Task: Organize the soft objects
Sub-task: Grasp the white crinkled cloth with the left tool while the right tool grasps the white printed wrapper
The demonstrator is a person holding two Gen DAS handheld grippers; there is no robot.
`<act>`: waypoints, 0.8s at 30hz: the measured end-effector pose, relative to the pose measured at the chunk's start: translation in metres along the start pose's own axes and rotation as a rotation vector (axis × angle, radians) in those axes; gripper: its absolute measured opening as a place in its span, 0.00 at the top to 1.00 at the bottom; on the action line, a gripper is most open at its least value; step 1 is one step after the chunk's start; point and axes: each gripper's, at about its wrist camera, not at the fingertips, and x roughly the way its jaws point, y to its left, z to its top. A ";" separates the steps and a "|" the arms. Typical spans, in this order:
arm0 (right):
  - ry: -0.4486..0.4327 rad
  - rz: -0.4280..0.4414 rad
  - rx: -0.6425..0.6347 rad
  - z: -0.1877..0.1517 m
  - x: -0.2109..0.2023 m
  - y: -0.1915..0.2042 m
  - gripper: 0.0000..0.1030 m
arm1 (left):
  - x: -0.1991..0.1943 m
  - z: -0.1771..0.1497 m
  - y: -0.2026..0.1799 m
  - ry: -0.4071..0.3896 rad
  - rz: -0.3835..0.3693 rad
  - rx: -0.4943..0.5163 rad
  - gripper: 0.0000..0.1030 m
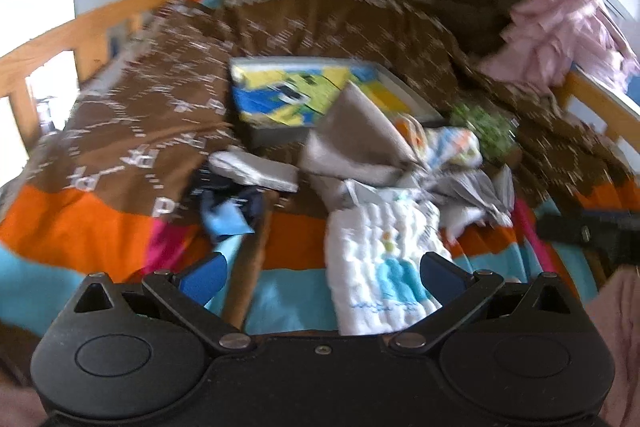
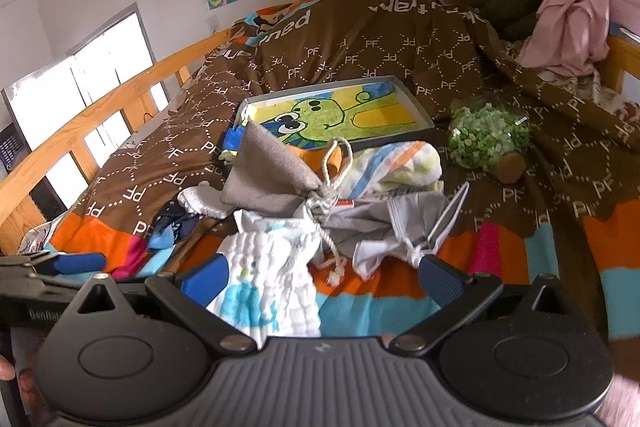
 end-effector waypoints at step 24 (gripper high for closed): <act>0.247 0.258 0.179 0.042 0.136 -0.027 0.00 | 0.114 0.004 0.009 0.308 -0.147 -0.091 0.29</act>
